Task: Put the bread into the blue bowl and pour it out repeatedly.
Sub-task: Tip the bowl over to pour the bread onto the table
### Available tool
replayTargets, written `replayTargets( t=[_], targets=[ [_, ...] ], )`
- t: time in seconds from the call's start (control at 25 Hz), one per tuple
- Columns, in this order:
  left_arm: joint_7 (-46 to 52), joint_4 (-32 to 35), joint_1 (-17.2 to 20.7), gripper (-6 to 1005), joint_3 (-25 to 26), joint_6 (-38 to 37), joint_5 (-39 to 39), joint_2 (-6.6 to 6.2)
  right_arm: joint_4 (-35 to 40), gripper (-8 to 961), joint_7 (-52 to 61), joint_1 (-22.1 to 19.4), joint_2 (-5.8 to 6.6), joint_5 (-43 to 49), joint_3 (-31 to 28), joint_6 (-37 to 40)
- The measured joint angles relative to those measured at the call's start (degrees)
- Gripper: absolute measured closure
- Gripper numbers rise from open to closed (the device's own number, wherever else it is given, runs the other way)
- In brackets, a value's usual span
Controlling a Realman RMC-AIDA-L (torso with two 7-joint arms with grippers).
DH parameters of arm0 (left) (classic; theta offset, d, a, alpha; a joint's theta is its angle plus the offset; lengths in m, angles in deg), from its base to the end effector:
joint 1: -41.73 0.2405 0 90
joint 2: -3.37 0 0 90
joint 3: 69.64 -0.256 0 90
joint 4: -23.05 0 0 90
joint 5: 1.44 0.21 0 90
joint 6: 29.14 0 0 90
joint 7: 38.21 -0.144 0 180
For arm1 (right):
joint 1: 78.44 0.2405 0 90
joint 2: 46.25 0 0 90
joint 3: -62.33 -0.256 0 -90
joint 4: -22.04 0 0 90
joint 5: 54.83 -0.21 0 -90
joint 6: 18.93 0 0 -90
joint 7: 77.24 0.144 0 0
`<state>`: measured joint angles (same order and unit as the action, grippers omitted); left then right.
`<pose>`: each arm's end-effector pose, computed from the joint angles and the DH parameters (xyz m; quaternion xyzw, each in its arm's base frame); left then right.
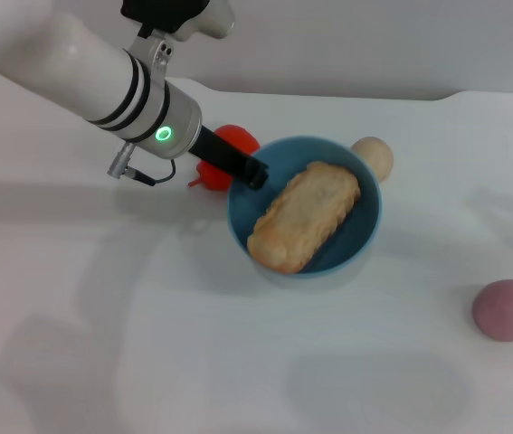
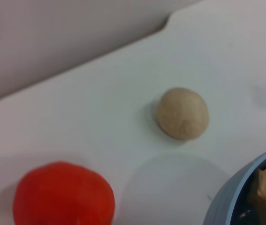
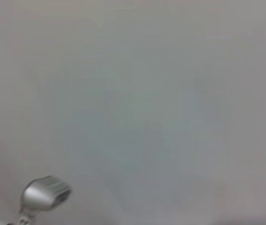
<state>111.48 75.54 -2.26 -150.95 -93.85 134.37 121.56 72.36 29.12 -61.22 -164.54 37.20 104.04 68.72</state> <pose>-0.1734 0.4043 -0.0515 -0.8986 -0.3920 0.0560 0.1889 0.2824 0.3134 0.0748 -0.8013 0.4002 0.3968 0.2007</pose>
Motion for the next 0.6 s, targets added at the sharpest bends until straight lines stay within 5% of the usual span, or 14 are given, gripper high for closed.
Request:
replayTargets(
  t=[0.32, 0.6],
  targets=[
    [-0.16, -0.61, 0.06, 986, -6.72, 10.56, -0.66, 0.27, -6.46, 592, -0.35, -4.45, 0.58, 0.33, -5.34, 0.05],
    [0.38, -0.50, 1.31, 986, -26.30, 28.85, -3.21, 0.47, -7.18, 592, -0.38, -5.76, 0.53, 0.45, -5.89, 0.08]
  ],
)
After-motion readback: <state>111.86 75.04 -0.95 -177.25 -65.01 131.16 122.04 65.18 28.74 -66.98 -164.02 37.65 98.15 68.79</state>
